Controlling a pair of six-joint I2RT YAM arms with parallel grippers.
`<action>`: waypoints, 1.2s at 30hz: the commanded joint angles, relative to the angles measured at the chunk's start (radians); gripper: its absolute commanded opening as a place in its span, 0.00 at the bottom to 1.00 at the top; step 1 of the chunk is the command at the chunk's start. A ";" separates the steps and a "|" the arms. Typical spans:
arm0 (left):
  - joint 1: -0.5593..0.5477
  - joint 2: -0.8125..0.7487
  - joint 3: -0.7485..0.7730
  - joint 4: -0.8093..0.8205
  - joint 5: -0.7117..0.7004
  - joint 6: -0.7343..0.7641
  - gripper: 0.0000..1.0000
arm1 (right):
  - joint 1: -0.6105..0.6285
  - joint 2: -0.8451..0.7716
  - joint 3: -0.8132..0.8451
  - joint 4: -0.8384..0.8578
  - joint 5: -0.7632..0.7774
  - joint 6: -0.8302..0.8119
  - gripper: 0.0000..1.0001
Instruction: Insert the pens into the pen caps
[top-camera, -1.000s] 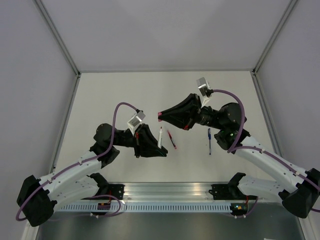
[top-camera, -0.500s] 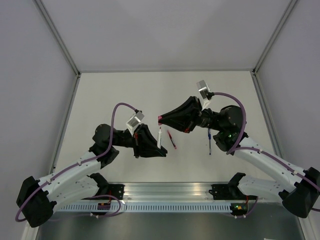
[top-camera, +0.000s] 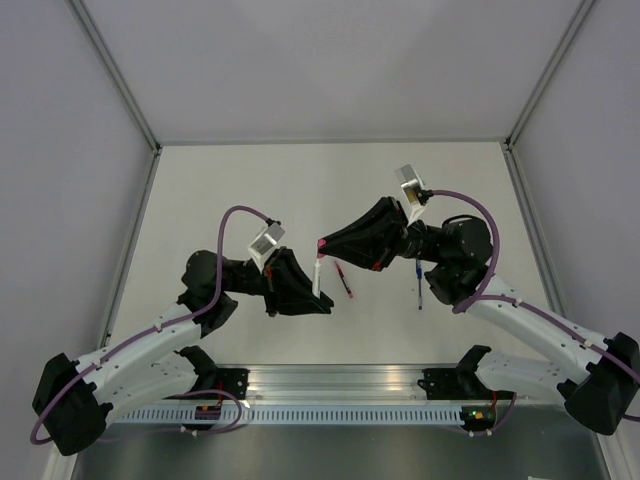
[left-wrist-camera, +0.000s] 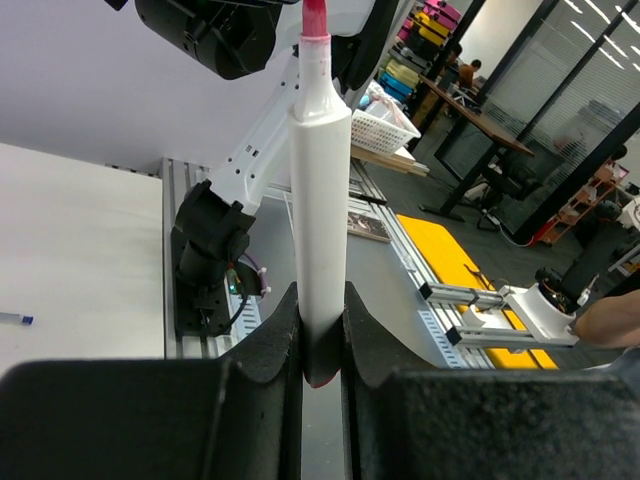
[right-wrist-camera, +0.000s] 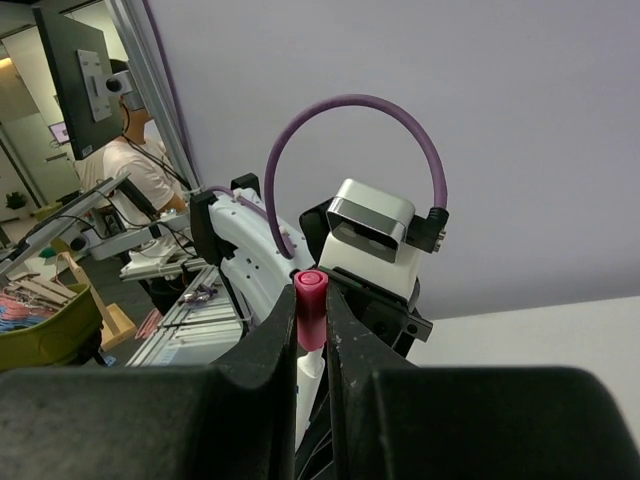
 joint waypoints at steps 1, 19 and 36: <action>-0.006 -0.004 0.017 0.128 0.005 -0.054 0.02 | 0.009 0.013 -0.008 0.078 -0.040 0.012 0.00; -0.006 -0.028 0.006 0.196 0.042 -0.087 0.02 | 0.025 0.106 -0.002 0.242 -0.112 0.130 0.00; -0.004 -0.002 0.030 0.368 0.045 -0.199 0.02 | 0.041 0.204 -0.083 0.654 -0.278 0.405 0.04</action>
